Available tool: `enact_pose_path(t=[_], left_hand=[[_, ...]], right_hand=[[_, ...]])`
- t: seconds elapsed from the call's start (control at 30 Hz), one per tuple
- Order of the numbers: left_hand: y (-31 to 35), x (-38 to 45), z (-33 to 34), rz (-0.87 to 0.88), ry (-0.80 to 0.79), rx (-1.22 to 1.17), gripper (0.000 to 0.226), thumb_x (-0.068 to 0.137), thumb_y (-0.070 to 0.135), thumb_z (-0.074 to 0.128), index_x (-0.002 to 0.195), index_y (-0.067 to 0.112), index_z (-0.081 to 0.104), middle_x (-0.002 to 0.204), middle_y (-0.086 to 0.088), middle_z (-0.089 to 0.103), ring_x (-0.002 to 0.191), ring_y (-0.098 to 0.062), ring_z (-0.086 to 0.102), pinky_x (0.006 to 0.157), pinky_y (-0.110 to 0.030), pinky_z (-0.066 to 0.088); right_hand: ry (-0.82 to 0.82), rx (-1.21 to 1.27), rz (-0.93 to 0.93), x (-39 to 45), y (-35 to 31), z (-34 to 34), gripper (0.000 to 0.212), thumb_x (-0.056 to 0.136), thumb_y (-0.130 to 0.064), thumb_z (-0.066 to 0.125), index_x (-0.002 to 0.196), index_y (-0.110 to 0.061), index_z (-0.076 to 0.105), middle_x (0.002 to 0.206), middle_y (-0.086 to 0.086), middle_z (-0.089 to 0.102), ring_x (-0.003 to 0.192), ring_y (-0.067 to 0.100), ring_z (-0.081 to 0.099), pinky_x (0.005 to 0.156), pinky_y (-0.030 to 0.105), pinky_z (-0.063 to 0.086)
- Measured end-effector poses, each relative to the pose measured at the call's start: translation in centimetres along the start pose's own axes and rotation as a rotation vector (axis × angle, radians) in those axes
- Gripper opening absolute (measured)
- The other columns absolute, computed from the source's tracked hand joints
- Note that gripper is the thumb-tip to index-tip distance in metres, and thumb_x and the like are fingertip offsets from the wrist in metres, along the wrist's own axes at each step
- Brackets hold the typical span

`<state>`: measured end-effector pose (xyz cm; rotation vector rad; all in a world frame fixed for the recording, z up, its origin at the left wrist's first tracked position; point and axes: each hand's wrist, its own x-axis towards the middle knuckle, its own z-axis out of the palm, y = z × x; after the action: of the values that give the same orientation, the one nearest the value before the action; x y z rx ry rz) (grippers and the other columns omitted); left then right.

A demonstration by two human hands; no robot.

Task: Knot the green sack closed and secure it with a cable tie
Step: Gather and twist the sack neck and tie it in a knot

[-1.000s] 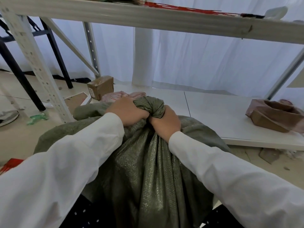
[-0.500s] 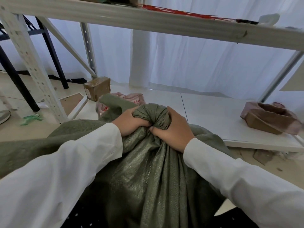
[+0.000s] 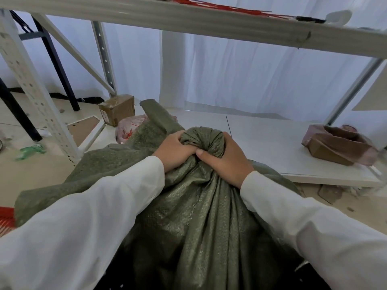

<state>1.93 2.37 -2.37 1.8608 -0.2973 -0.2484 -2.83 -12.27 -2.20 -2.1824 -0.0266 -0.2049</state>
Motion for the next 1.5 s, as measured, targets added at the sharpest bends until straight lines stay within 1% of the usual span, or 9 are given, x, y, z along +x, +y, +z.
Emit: enact_pose_path(t=[0.1,0.27,0.47,0.6,0.83,1.03,1.2,1.37,1.5], left_hand=[[0.0,0.1,0.0,-0.062,-0.057,-0.039,0.035,0.075,0.013,0.068,0.110,0.015,0.065,0.103,-0.004,0.070,0.092,-0.016,0.066,0.080,-0.027,0.053],[-0.1,0.2,-0.6,-0.091,-0.111,-0.061,0.067,0.053,0.034,0.073,0.115,0.016,0.054,0.099,-0.002,0.066,0.091,-0.018,0.064,0.079,-0.030,0.050],[0.3,-1.2,0.0,-0.052,-0.194,0.152,0.117,0.066,0.033,0.081,0.145,0.027,-0.005,0.130,0.009,0.036,0.119,-0.007,0.040,0.098,-0.023,0.031],[-0.4,-2.0,1.3,-0.067,-0.105,0.216,0.146,0.033,0.064,0.080,0.138,0.042,-0.018,0.153,0.006,0.015,0.139,-0.017,0.025,0.115,-0.041,0.024],[-0.6,-2.0,2.6,-0.104,0.023,0.205,0.142,0.042,0.056,0.083,0.139,0.041,-0.019,0.152,0.001,0.024,0.137,-0.025,0.030,0.114,-0.045,0.028],[-1.0,-1.0,2.9,-0.169,0.043,0.098,0.128,0.042,0.061,0.073,0.136,0.046,-0.014,0.133,-0.001,0.050,0.121,-0.028,0.049,0.105,-0.046,0.039],[-1.4,-0.2,3.2,-0.094,0.076,0.044,0.109,0.042,0.047,0.075,0.136,0.030,0.022,0.114,0.002,0.059,0.107,-0.022,0.058,0.097,-0.046,0.046],[-1.8,0.1,3.5,0.017,0.103,-0.046,0.080,0.046,0.033,0.076,0.120,0.023,0.047,0.106,0.000,0.066,0.101,-0.018,0.064,0.093,-0.047,0.049],[-1.6,-0.2,4.6,0.104,0.101,-0.029,0.067,0.048,0.035,0.078,0.108,0.037,0.049,0.106,0.004,0.066,0.103,-0.019,0.063,0.093,-0.046,0.050]], right_hand=[[-0.068,0.013,-0.025,1.0,0.9,-0.8,0.052,0.074,-0.038,0.074,0.118,-0.020,0.053,0.112,-0.006,0.061,0.105,0.012,0.057,0.094,0.029,0.043],[0.037,0.129,0.041,1.6,1.3,0.0,0.040,0.074,-0.043,0.071,0.106,-0.019,0.063,0.097,-0.008,0.066,0.089,0.002,0.061,0.076,0.018,0.045],[0.128,0.093,0.005,1.8,1.7,0.4,0.042,0.079,-0.045,0.065,0.110,-0.017,0.061,0.104,-0.002,0.067,0.098,0.014,0.062,0.090,0.031,0.047],[0.030,0.128,0.009,2.0,1.5,0.2,0.047,0.079,-0.043,0.066,0.117,-0.017,0.054,0.109,-0.003,0.064,0.102,0.012,0.060,0.092,0.030,0.046],[-0.093,0.091,-0.018,1.4,0.2,-0.6,0.041,0.081,-0.038,0.065,0.107,-0.017,0.042,0.089,-0.013,0.052,0.083,-0.002,0.052,0.076,0.022,0.043],[-0.121,0.067,-0.078,0.4,-0.4,-1.3,0.039,0.083,-0.041,0.063,0.101,-0.014,0.041,0.088,-0.007,0.055,0.087,0.013,0.056,0.078,0.029,0.043],[-0.135,0.017,-0.105,-0.1,0.1,-2.5,0.021,0.086,-0.028,0.060,0.095,-0.013,0.047,0.081,-0.008,0.052,0.073,0.009,0.049,0.068,0.022,0.037],[-0.198,0.221,-0.025,0.4,0.7,-3.3,0.027,0.069,-0.033,0.074,0.077,-0.025,0.049,0.092,0.000,0.055,0.076,0.006,0.054,0.073,0.023,0.043],[-0.278,0.215,0.031,1.0,1.5,-2.8,0.066,0.055,-0.042,0.084,0.107,-0.017,0.052,0.118,0.008,0.055,0.102,0.007,0.058,0.087,0.025,0.048]])
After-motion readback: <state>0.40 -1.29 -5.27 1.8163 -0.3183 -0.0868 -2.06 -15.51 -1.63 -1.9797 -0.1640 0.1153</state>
